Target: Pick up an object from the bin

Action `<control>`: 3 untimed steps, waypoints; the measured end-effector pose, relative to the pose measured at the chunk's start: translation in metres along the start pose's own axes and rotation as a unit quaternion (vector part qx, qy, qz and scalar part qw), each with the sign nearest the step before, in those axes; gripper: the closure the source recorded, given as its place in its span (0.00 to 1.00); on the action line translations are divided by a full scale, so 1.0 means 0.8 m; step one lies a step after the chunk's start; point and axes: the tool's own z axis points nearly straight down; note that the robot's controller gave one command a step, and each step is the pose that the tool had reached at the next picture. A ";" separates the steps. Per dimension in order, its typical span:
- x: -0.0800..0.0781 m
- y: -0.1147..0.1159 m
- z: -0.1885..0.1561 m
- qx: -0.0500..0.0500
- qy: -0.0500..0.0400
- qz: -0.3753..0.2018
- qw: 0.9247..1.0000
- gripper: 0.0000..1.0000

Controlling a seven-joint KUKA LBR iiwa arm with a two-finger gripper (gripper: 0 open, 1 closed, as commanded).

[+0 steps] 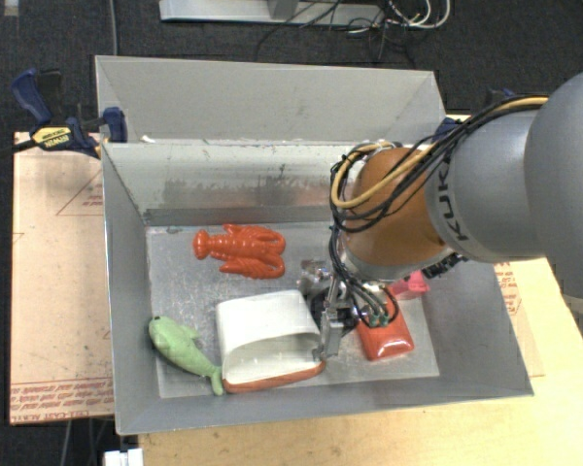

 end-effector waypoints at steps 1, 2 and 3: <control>0.004 -0.016 0.011 -0.002 -0.006 0.099 0.995 1.00; 0.004 -0.016 0.011 -0.002 -0.006 0.099 0.995 1.00; -0.013 -0.010 -0.108 -0.002 -0.005 0.107 0.994 1.00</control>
Offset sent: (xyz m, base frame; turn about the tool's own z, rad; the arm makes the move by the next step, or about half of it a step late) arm 0.0000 0.0000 0.0000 0.0000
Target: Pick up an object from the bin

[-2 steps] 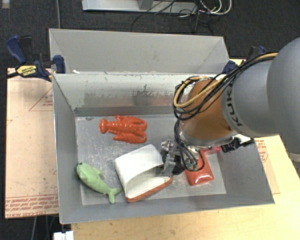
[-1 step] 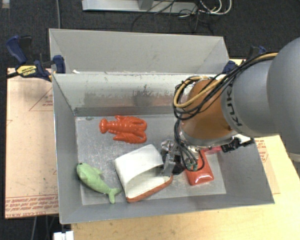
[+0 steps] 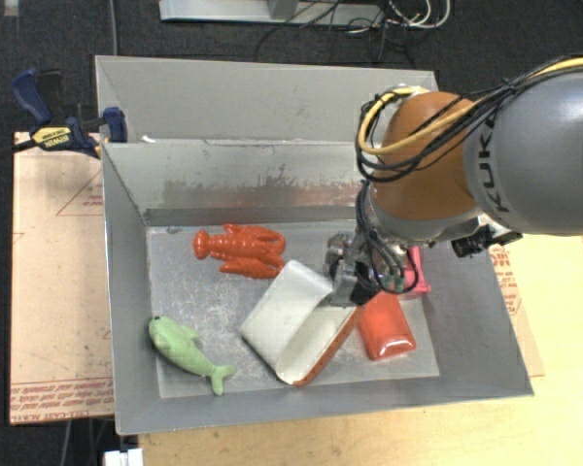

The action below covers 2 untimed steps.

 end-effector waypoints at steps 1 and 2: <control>-0.023 -0.016 0.079 -0.002 -0.009 0.018 1.000 1.00; -0.026 -0.013 -0.005 0.000 0.000 0.000 1.000 1.00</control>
Offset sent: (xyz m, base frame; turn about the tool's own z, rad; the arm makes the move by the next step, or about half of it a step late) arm 0.0233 -0.0132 0.0656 -0.0252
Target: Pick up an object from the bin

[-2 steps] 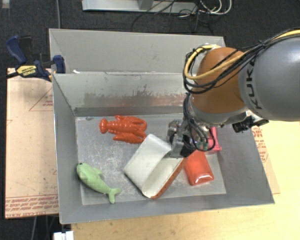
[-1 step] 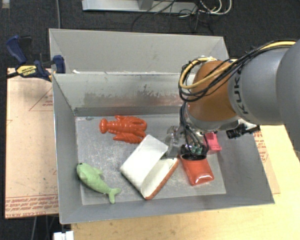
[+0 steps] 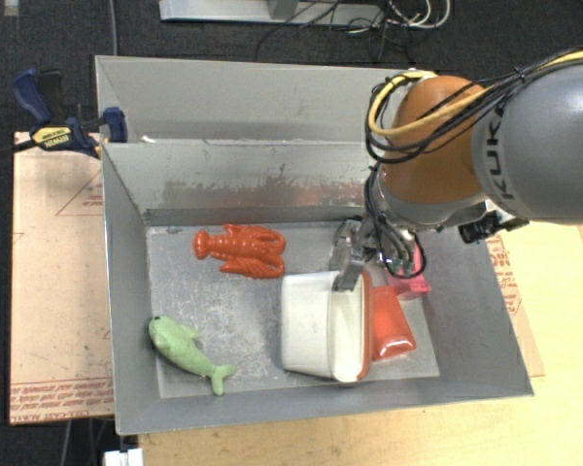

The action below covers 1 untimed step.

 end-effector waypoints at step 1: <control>-0.024 -0.007 -0.099 -0.003 -0.014 0.015 1.000 1.00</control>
Offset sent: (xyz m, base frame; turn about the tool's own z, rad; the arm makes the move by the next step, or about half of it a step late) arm -0.0145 -0.0254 -0.0719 -0.0123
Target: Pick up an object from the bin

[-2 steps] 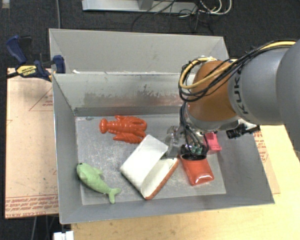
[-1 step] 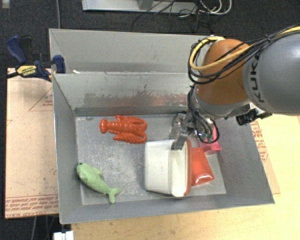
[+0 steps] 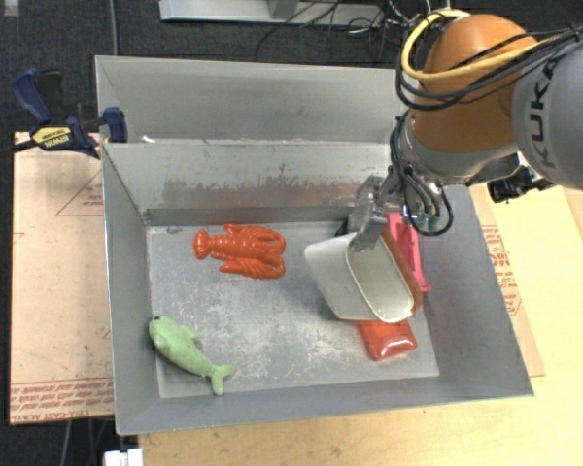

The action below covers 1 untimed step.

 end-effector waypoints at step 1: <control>0.041 -0.031 0.190 0.003 0.016 -0.020 1.000 0.00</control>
Offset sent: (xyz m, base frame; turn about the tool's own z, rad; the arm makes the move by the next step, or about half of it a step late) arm 0.0000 0.0000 0.0000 0.0000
